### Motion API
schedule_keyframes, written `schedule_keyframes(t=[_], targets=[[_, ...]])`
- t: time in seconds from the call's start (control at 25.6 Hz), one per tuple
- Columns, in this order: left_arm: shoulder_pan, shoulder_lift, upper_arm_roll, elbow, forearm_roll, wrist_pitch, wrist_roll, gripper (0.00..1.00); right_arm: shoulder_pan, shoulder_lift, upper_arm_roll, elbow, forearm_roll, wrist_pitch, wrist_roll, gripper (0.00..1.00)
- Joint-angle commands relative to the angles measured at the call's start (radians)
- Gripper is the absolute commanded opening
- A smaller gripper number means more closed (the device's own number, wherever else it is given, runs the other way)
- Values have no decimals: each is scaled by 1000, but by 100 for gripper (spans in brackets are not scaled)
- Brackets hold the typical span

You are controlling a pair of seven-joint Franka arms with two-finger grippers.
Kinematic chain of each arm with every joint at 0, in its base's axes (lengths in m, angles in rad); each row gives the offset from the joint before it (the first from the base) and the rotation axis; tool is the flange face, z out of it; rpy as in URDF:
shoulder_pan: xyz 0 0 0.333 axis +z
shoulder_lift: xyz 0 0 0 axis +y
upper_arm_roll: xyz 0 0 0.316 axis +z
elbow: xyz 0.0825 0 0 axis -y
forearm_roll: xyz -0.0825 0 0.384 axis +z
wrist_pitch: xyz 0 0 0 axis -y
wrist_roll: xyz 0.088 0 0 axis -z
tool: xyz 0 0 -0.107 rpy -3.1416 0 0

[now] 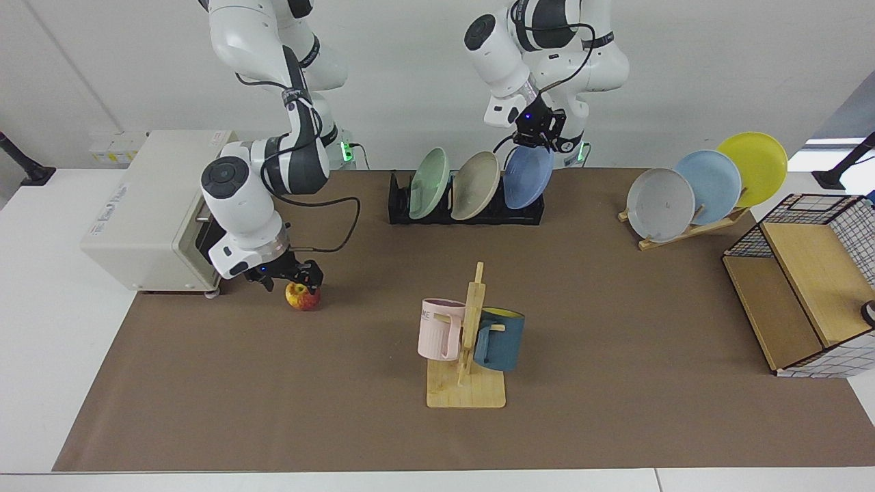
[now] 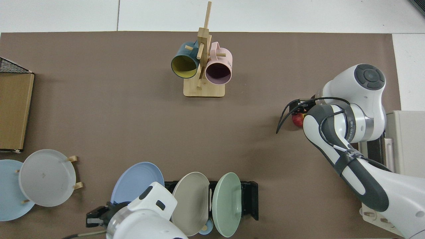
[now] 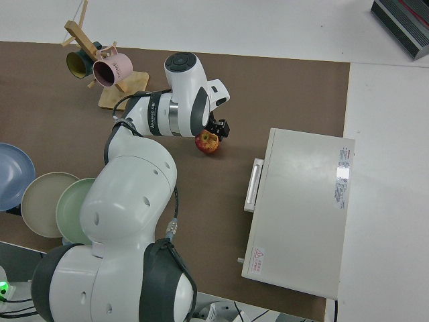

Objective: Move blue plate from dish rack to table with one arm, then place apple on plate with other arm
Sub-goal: 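Lift the blue plate with the left gripper while the right gripper reaches the apple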

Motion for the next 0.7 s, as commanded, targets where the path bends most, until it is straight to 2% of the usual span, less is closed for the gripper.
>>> schedule_keyframes(t=[0.0, 0.04, 0.08, 0.12, 0.16, 0.2, 0.39, 0.66], targets=[[99, 68, 67, 130, 7, -11, 108, 0, -10, 7, 6, -48, -13, 52, -1, 99], [98, 101, 93, 147, 9, 4, 113, 0, -13, 10, 6, -56, -13, 63, -1, 91], [93, 131, 122, 157, 3, 26, 113, 0, -15, 11, 6, -61, -13, 71, -4, 72], [87, 162, 161, 171, -2, 58, 114, 0, -16, 11, 6, -62, -13, 72, -8, 39], [84, 185, 190, 182, -4, 93, 121, 0, -16, 11, 6, -61, -13, 69, -16, 15], [84, 206, 216, 190, -11, 130, 125, 0, -15, 11, 6, -58, -13, 65, -21, 2], [82, 291, 297, 176, -164, 288, 205, 0, -10, 9, 4, -36, -15, 45, -22, 0], [79, 391, 308, 127, -307, 460, 268, 0, -7, -15, 3, 54, -15, -85, -22, 0]])
